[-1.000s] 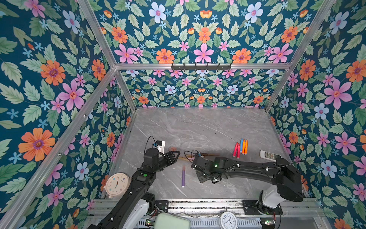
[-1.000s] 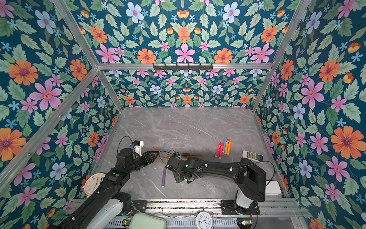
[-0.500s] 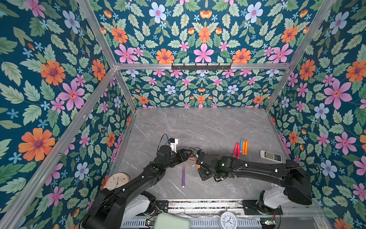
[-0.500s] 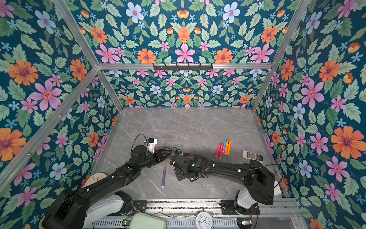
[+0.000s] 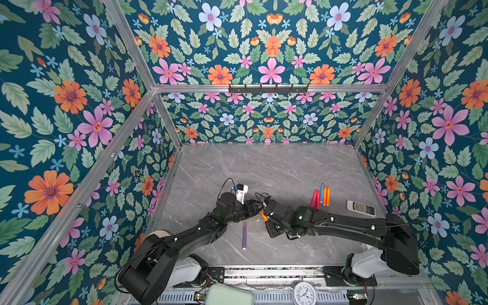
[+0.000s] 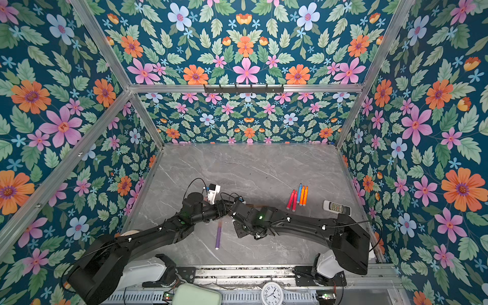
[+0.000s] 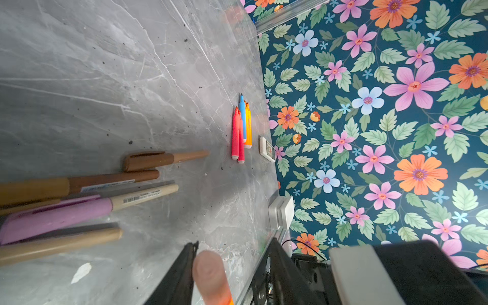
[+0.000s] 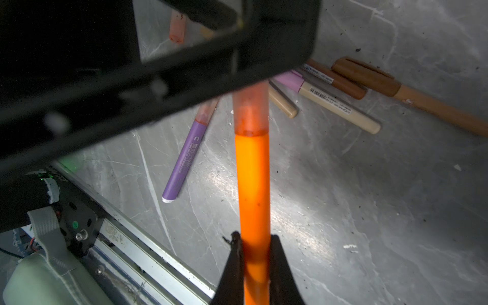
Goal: Open the pen caps
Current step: 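Close the left gripper on the orange highlighter's cap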
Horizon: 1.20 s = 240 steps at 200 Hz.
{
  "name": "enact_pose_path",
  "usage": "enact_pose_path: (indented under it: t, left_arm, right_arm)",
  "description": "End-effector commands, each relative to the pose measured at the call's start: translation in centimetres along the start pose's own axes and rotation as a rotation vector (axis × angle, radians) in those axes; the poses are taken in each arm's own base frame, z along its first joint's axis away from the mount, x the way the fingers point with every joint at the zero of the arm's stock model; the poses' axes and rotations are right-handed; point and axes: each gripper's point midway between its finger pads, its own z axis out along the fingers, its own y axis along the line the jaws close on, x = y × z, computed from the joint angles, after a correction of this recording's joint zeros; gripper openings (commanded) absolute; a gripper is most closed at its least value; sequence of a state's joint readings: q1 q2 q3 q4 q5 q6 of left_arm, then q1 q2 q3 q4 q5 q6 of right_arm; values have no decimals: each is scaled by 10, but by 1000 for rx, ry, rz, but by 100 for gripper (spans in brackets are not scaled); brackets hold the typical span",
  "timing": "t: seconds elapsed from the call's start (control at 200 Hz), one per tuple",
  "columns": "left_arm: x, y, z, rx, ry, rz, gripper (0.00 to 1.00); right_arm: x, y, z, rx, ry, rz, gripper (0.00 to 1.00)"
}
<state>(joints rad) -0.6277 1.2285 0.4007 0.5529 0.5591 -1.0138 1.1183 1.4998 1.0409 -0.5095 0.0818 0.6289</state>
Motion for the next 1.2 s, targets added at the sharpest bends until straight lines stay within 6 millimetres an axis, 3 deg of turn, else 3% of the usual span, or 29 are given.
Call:
enact_pose_path:
  t: [0.0,0.165,0.68,0.955,1.11,1.195]
  left_arm:
    - [-3,-13,2,49,0,24,37]
    - [1,-13,6,55,27,21,22]
    - [7,-18,8,70,46,18,26]
    - [3,-20,10,66,39,34,21]
    - [2,-20,10,57,36,39,23]
    - [2,-19,10,55,38,38,36]
  right_arm:
    - [-3,0,-3,5,-10,-9,0]
    - [-4,-2,-5,14,-16,-12,0]
    - [-12,-11,-16,58,-51,-5,0]
    - [-7,-6,-12,22,-28,-3,0]
    - [-3,-6,-10,16,-18,-2,0]
    - [-3,-4,-10,7,-20,-2,0]
